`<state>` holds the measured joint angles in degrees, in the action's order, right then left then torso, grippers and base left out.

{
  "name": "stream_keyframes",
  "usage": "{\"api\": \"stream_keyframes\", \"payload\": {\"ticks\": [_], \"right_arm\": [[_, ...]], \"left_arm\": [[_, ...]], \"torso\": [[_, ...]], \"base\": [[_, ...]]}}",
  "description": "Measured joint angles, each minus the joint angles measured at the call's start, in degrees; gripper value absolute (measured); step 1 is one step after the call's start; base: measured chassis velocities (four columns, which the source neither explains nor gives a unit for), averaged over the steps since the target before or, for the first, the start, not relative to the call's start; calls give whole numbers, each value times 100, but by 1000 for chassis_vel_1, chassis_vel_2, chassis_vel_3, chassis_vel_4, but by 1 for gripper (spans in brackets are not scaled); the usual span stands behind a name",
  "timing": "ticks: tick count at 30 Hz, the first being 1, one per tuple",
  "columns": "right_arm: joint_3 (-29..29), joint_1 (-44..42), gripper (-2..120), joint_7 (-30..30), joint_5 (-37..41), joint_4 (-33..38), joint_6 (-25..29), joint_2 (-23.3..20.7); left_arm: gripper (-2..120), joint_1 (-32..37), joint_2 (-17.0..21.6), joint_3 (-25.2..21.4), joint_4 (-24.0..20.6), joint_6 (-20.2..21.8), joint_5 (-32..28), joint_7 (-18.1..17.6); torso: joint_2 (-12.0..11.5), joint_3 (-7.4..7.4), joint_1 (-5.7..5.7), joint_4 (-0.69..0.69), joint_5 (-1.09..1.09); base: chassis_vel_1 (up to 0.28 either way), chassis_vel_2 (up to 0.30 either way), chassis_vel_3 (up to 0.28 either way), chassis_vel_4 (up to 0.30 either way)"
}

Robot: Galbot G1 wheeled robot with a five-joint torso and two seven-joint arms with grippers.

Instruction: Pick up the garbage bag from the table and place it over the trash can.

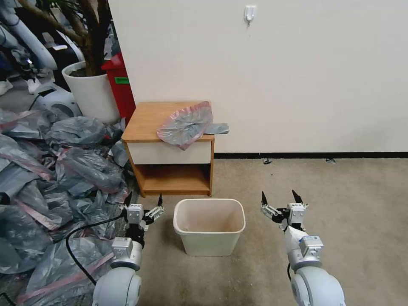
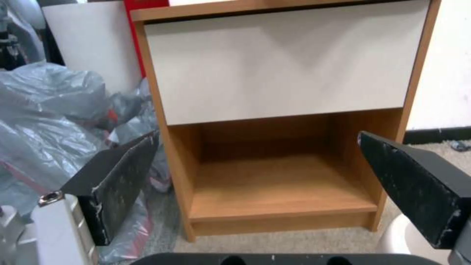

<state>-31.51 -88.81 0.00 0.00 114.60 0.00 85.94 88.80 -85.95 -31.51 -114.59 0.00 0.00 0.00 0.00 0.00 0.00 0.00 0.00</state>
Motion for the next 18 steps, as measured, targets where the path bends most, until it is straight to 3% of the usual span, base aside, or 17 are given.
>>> {"api": "stream_keyframes", "payload": {"ticks": [18], "right_arm": [[0, 0, 100, 0, 0, 0, 0, 0]], "left_arm": [[100, 0, 0, 0, 0, 0, 0, 0]], "torso": [[0, 0, 0, 0, 0]], "base": [[0, 0, 0, 0]]}}
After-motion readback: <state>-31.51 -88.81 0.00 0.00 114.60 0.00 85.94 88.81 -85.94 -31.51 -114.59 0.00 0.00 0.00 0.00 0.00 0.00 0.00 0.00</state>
